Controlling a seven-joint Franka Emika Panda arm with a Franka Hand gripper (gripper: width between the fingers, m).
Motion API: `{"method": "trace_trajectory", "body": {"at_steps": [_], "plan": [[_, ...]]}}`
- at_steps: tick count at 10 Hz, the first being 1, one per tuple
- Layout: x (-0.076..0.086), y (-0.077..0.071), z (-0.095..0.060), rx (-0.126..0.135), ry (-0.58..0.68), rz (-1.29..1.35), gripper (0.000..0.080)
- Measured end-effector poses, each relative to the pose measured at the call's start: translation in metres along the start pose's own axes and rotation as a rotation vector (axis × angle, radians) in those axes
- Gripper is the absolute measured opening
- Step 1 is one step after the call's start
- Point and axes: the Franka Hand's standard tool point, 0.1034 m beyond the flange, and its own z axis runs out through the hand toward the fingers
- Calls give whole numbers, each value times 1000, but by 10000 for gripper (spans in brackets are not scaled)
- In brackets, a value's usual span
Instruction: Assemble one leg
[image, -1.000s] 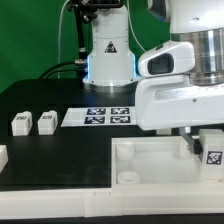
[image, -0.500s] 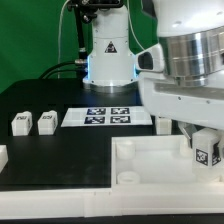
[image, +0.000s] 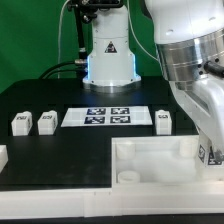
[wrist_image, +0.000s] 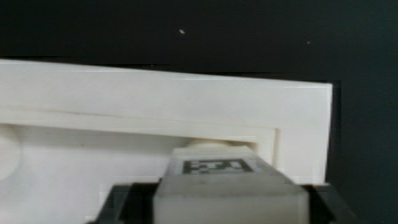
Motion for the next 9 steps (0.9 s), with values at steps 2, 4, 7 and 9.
{"method": "trace_trajectory", "body": {"at_steps": [2,4,7,9], "plan": [[0,0,0,0,0,-40,578],[2,4,-3,-62,17,-485,636],[5,3,-4,-64,10,-794,648],[6,3,-4,-71,11,-1006,648]]}}
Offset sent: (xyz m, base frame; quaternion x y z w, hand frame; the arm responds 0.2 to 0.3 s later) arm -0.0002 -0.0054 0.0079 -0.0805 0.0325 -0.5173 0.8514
